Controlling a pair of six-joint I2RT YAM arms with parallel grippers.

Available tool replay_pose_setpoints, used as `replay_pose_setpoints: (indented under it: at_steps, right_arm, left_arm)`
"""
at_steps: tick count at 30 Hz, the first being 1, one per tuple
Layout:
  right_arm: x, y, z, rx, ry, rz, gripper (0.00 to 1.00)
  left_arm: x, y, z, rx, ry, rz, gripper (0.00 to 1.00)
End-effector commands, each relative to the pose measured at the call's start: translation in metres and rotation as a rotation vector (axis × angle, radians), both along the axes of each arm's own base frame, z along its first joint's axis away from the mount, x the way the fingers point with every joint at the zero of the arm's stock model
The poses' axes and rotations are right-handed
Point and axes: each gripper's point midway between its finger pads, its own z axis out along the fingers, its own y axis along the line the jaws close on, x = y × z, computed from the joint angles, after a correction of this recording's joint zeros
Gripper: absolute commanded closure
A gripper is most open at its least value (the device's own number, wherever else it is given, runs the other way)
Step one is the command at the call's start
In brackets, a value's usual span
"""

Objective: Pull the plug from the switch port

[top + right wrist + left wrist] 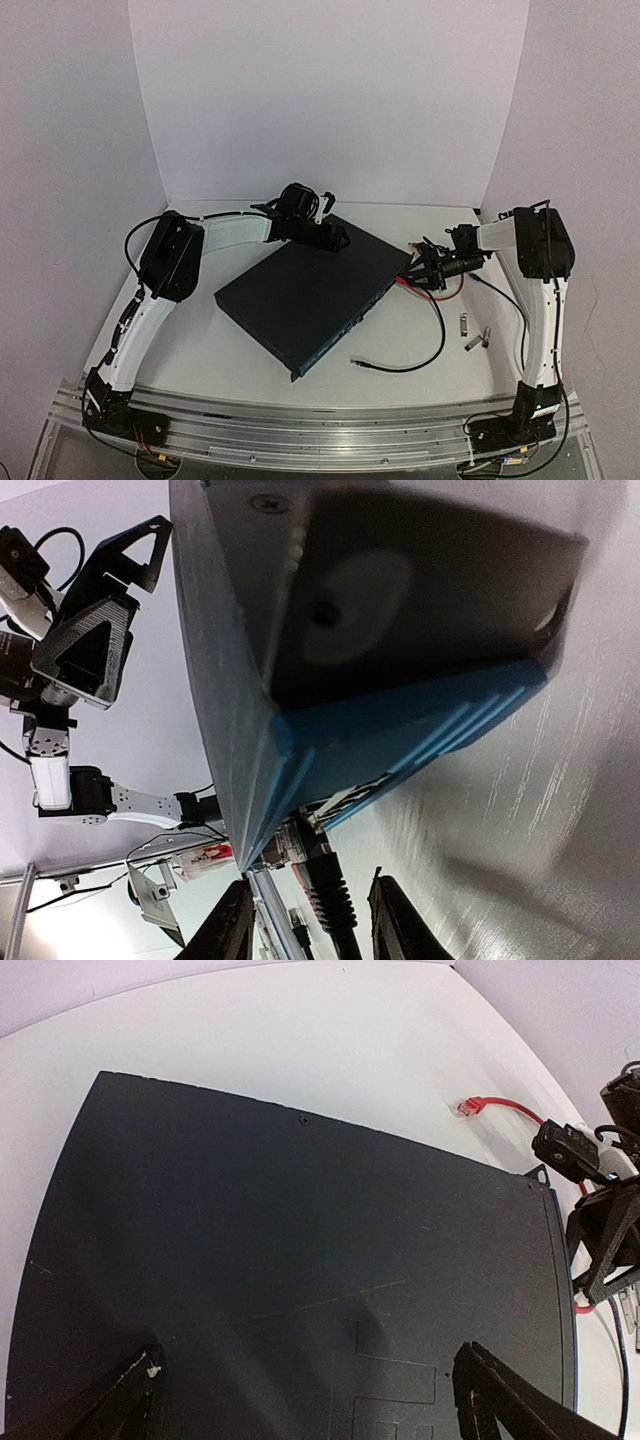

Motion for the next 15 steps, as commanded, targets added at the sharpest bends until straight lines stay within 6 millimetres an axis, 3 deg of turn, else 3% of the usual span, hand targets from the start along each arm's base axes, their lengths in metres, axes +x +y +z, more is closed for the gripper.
replay_pose_setpoints:
  at_steps: [1,15]
  right_arm:
    - [0.004,0.004,-0.001,0.015,-0.004,0.006,0.63]
    - [0.011,0.009,-0.013,-0.032,0.003,-0.004,0.65]
  left_arm:
    - [-0.032,0.043,-0.111,0.210,0.274,0.059,0.00]
    - [-0.034,0.042,-0.113,0.209,0.279,0.057,0.00]
